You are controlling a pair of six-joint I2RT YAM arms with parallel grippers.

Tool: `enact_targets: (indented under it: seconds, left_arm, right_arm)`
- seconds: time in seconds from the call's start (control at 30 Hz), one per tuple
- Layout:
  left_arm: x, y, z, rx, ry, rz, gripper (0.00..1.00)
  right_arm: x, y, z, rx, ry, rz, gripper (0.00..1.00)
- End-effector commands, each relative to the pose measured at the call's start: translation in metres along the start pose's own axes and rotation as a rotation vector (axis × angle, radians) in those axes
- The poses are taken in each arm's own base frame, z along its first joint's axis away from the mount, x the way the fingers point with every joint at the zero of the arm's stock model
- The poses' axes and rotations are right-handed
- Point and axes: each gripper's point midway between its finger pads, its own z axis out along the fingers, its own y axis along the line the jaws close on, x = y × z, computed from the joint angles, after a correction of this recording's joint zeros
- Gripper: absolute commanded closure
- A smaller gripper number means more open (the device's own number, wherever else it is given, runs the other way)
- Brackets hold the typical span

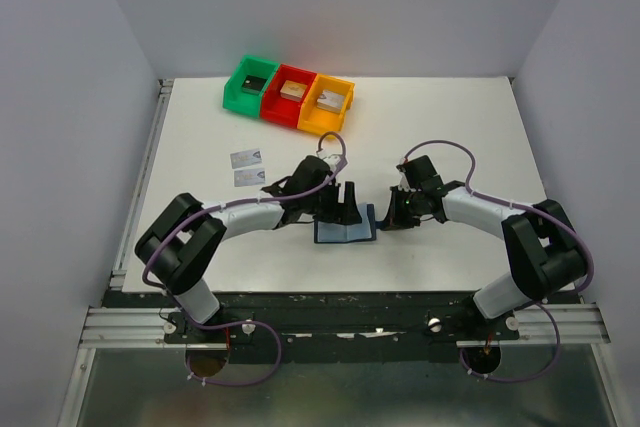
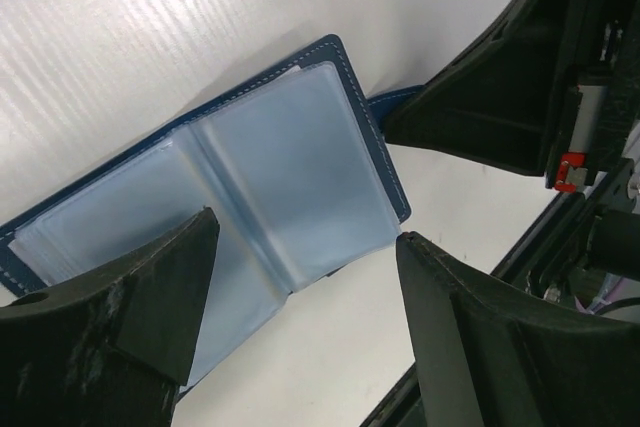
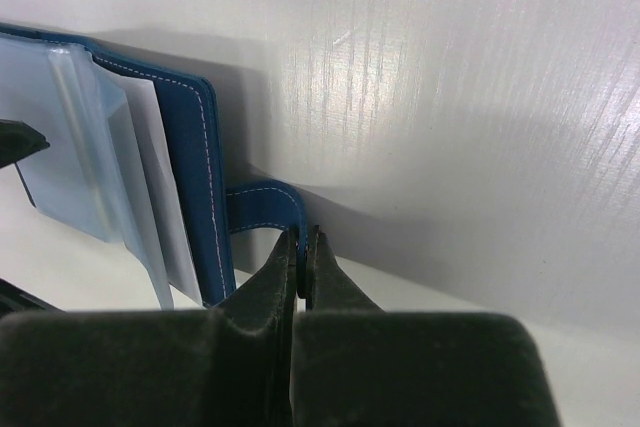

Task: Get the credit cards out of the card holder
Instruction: Remove the credit card from the card holder.

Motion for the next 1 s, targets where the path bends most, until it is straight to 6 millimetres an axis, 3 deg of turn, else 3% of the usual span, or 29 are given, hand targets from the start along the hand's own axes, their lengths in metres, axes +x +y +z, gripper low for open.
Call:
enact_targets:
  seconds: [0.0,0.37,0.97]
  left_arm:
    - [-0.004,0.012,-0.013,-0.087,-0.055,0.006,0.15]
    - [0.005,0.035,-0.027,-0.173,-0.091,-0.041,0.14]
    - [0.014,0.043,-0.030,-0.202,-0.084,-0.066,0.13]
  right_arm:
    - [0.000,-0.003,0.001,0.014,0.009,-0.011,1.00]
    - [0.001,-0.003,0.000,0.010,0.006,-0.012,1.00]
    - [0.002,-0.002,0.002,0.000,0.005,-0.011,1.00]
